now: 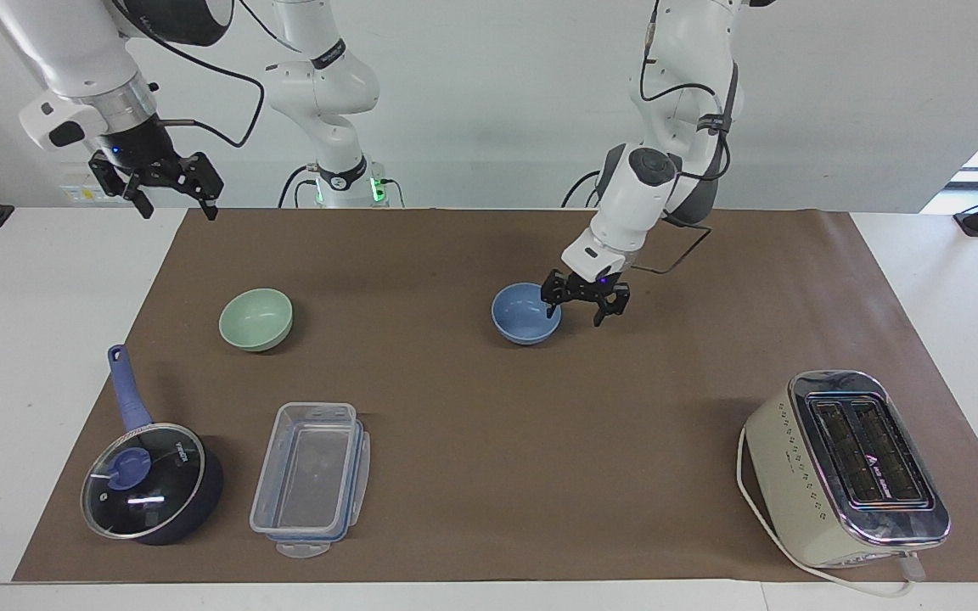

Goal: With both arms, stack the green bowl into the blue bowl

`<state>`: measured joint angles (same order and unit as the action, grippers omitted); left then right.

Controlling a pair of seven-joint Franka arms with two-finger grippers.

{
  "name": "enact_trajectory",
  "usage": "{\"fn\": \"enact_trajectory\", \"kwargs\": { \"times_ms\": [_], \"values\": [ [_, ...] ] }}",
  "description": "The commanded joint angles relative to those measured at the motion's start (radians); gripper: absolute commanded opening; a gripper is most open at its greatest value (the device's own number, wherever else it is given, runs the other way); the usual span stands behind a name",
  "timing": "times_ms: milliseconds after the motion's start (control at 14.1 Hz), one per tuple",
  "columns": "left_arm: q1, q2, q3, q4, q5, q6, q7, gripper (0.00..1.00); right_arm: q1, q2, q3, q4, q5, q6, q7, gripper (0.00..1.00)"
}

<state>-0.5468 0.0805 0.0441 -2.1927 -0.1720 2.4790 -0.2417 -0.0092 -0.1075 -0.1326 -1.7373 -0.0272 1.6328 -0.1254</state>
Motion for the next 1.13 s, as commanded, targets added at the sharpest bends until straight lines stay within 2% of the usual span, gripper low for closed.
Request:
{"fn": "enact_trajectory", "kwargs": {
  "times_ms": [0, 213, 284, 567, 709, 851, 1064],
  "values": [
    [0.089, -0.051, -0.004, 0.001, 0.097, -0.038, 0.047, 1.00, -0.035, 0.008, 0.002, -0.097, 0.006, 0.094, -0.089, 1.00],
    [0.215, -0.114, -0.006, 0.033, 0.100, -0.107, 0.220, 1.00, -0.057, 0.052, 0.004, -0.194, 0.010, 0.218, -0.111, 1.00],
    [0.252, -0.128, -0.006, 0.074, 0.100, -0.182, 0.287, 1.00, -0.064, 0.080, 0.004, -0.214, 0.018, 0.258, -0.123, 1.00],
    [0.362, -0.114, -0.004, 0.325, 0.103, -0.512, 0.445, 1.00, -0.090, 0.163, 0.002, -0.309, 0.067, 0.436, -0.198, 1.00],
    [0.386, -0.108, -0.004, 0.420, 0.126, -0.615, 0.478, 1.00, -0.110, 0.184, 0.004, -0.376, 0.067, 0.534, -0.239, 1.00],
    [0.393, -0.097, -0.004, 0.509, 0.179, -0.681, 0.487, 1.00, -0.129, 0.184, 0.004, -0.412, 0.067, 0.567, -0.273, 1.00],
    [0.409, -0.047, -0.003, 0.696, 0.198, -0.874, 0.495, 1.00, -0.144, 0.192, 0.004, -0.465, 0.072, 0.628, -0.266, 1.00]
  ]
}}
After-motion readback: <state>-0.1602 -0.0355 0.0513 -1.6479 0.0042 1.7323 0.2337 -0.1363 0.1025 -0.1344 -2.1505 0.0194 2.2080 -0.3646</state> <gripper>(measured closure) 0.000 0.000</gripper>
